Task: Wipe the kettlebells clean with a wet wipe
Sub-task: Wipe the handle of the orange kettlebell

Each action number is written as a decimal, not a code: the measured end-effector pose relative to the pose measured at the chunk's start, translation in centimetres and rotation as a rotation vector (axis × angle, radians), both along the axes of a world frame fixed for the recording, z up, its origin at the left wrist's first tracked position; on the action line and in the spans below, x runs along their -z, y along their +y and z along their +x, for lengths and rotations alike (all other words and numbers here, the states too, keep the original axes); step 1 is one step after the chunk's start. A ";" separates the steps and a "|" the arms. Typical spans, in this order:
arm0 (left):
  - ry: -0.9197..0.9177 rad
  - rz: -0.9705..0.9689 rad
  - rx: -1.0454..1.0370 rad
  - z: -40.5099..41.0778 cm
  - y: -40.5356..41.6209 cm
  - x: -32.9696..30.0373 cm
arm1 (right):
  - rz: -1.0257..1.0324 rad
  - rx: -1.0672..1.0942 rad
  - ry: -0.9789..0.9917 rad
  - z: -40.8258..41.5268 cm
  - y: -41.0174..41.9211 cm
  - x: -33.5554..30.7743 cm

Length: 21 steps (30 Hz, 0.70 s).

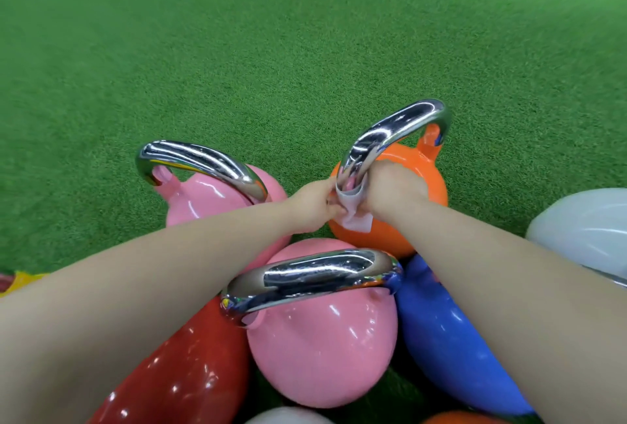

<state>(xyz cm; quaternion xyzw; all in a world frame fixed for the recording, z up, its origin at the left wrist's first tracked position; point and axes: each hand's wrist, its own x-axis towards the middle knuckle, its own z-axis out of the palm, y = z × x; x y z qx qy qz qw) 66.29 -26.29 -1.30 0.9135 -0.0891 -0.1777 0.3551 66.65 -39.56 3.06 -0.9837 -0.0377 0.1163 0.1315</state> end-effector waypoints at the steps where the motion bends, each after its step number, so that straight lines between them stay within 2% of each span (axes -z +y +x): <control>1: -0.045 0.024 0.033 0.0 0.1 0.2 | -0.027 -0.003 -0.001 0.1 0.0 -0.1; 3: -0.095 0.029 0.099 0.0 -0.1 1.2 | -0.082 -0.021 0.013 0.2 0.3 -0.3; 4: -0.065 0.056 0.109 -0.8 0.6 0.5 | -0.110 -0.033 0.019 0.0 0.4 -0.3; 6: -0.156 0.184 0.160 2.1 0.3 4.8 | -0.127 -0.048 0.012 -0.2 0.6 -0.1; 7: -0.227 0.209 0.105 4.3 0.7 9.1 | -0.118 -0.048 0.007 -0.3 0.6 0.0; 9: -0.141 0.209 -0.052 5.5 0.4 11.6 | -0.118 -0.061 0.005 -0.3 0.5 0.1; 11: -0.094 0.212 -0.102 4.3 0.6 7.3 | -0.133 -0.079 -0.002 -0.1 0.3 0.0; 12: -0.137 0.204 -0.098 2.5 0.0 3.3 | -0.134 -0.081 0.002 0.1 0.2 -0.1; 14: -0.181 0.207 -0.091 0.4 0.5 -0.2 | -0.117 -0.075 0.032 0.3 0.1 -0.4; 17: -0.136 0.147 -0.153 1.0 -0.2 0.6 | -0.073 -0.062 0.068 0.6 -0.1 -0.5; 21: 0.061 -0.221 -0.272 0.9 0.7 0.4 | -0.036 -0.043 0.123 1.3 -0.4 -0.3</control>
